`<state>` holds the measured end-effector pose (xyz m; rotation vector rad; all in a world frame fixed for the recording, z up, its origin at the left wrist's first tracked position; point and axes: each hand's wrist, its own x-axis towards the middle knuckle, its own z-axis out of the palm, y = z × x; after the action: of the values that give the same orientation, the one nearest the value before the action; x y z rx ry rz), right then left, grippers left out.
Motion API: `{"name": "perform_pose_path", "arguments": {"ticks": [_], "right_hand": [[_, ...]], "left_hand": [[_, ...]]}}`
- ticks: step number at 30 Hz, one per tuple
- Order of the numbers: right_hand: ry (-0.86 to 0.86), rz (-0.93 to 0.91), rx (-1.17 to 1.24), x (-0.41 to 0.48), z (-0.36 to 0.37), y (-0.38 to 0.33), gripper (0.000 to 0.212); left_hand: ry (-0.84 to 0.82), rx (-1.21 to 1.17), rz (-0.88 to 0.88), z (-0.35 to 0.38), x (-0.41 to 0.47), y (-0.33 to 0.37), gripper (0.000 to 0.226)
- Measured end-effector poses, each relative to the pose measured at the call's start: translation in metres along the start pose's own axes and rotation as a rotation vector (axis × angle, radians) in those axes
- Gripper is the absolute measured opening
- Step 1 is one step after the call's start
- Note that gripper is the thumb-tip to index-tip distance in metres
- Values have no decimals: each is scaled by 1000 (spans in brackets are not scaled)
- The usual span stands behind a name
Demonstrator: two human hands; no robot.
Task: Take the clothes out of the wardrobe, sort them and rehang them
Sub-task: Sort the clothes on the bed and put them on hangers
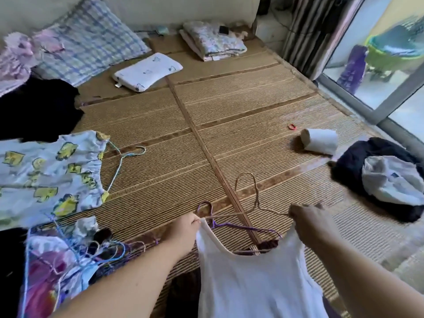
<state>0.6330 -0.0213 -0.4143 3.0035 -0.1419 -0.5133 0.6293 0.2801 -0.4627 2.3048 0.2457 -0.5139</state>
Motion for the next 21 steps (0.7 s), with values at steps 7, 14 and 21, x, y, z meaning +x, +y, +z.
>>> {"name": "perform_pose_path", "arguments": {"ticks": [7, 14, 21], "right_hand": [[-56, 187, 211, 40, 69, -29, 17], [-128, 43, 324, 14, 60, -48, 61], [-53, -147, 438, -95, 19, -68, 60]], "left_hand": [[-67, 265, -95, 20, 52, -27, 27], [-75, 459, 14, 19, 34, -13, 61], [-84, 467, 303, 11, -75, 10, 65]]}}
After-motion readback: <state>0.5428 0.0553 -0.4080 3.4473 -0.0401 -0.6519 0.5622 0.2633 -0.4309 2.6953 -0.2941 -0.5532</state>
